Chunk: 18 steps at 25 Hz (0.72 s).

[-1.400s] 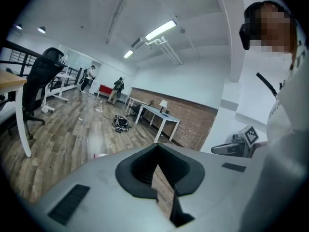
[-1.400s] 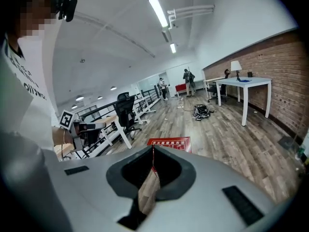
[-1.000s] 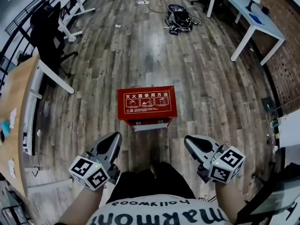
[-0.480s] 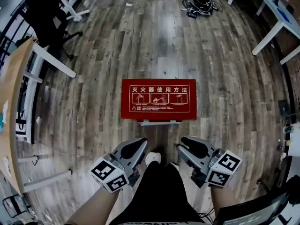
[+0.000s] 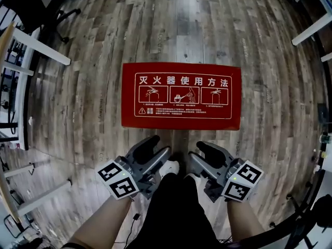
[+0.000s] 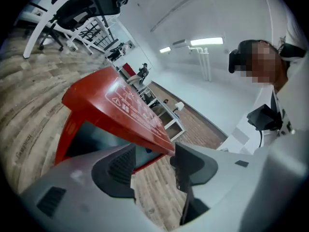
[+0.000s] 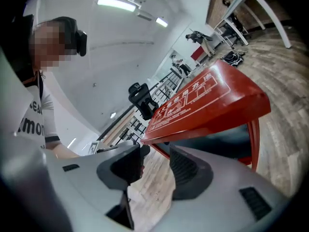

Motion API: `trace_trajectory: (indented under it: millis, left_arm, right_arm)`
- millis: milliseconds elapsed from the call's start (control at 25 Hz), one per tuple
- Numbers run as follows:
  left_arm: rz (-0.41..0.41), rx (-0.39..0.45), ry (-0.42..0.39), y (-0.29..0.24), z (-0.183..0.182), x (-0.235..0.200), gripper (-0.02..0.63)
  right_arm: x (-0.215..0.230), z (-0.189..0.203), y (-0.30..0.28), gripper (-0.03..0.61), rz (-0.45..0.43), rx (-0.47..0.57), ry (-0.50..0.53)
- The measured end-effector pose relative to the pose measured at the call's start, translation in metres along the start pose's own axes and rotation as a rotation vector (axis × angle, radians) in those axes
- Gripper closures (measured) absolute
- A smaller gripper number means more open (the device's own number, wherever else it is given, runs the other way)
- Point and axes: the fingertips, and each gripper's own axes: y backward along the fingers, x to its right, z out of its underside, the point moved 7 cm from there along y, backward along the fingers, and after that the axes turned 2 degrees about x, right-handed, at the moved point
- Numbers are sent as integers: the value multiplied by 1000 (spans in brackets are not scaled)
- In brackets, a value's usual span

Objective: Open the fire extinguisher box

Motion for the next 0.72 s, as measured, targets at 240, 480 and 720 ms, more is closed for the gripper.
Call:
trace_trajectory:
  millis: [240,480,720]
  left_arm:
    - [71,10,16,-28,6,-36,359]
    - [174,90,82,-43,-9,-43,359]
    - [214,120,124,-42,-13,-44,359]
  right_arm:
    - [40,9,-22,401,-45,71,-31]
    - [57,1,-34,401,-105,95,2]
    - [59,-3,-38,401,-147,121,-26]
